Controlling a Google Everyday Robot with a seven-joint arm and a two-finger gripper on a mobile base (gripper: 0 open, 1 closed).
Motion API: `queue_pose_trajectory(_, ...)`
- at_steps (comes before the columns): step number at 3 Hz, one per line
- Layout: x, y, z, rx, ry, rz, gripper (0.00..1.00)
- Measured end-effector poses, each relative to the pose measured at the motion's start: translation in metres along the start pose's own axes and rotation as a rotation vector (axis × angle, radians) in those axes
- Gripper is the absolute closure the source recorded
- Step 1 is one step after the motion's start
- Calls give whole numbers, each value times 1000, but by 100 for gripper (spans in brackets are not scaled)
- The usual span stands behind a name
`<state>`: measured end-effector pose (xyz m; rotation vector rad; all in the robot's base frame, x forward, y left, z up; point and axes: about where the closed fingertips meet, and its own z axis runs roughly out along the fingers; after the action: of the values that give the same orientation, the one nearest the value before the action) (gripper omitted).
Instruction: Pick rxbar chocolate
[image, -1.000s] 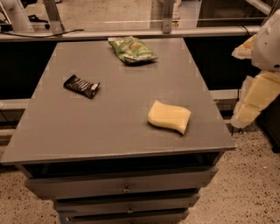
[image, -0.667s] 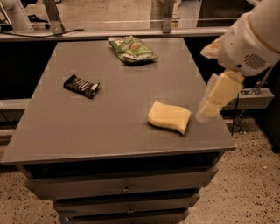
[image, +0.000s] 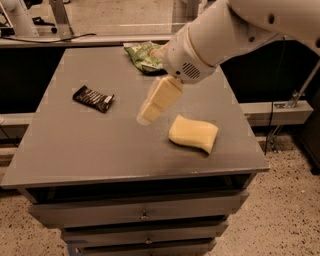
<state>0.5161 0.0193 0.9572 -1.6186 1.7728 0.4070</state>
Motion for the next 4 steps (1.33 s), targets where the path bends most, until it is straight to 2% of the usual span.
queue_pose_trajectory(1,0,0,0,0,0,0,0)
queue_pose_trajectory(2,-8,-5,15,11,-54,0,0)
queue_pose_trajectory(3,-29,-20,63,19,-167,-3,0)
queue_pose_trajectory(4,-35,-37,110,17,-233,16,0)
